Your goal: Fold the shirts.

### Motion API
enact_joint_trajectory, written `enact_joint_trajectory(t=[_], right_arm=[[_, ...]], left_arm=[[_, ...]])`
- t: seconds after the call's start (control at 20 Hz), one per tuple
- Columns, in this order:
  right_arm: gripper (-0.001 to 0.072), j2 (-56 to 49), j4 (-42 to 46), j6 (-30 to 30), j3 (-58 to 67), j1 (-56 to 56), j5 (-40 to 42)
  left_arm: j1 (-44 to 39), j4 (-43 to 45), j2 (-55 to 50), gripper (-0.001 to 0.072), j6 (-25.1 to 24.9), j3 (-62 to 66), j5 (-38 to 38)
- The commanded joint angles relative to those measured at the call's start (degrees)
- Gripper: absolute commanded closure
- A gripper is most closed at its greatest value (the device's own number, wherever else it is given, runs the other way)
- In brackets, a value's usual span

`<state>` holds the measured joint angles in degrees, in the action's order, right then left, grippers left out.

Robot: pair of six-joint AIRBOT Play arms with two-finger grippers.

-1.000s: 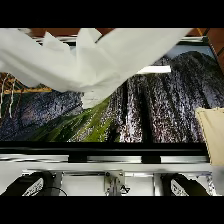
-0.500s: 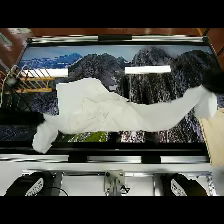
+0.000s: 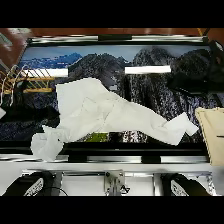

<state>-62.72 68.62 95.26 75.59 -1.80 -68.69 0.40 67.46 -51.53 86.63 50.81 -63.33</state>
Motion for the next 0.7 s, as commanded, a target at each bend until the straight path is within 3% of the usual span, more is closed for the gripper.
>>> enact_joint_trajectory(t=[0.0,0.1,0.15,0.35,0.65], right_arm=[[0.0089,-7.9,-6.7,0.0,-0.6,6.0,12.7],[0.0087,-14.1,-6.8,0.0,-0.6,10.1,15.0],[0.0039,-17.1,-7.0,0.0,-0.6,11.9,15.6],[0.0039,-24.8,-7.3,-0.2,-0.6,15.4,15.9],[0.0039,-29.4,-11.6,-3.7,-0.6,17.4,17.5]], left_arm=[[-2.1,-8.7,-13.3,0.0024,-2.2,9.7,4.7],[-4.9,-9.1,-24.0,0.0024,-2.2,16.1,4.7],[-6.1,-9.1,-29.4,0.0024,-3.4,19.3,4.6],[-8.4,-10.1,-46.2,0.0024,-4.8,31.3,-1.4],[-10.0,-10.1,-56.9,0.0025,-5.0,41.4,-1.2]])
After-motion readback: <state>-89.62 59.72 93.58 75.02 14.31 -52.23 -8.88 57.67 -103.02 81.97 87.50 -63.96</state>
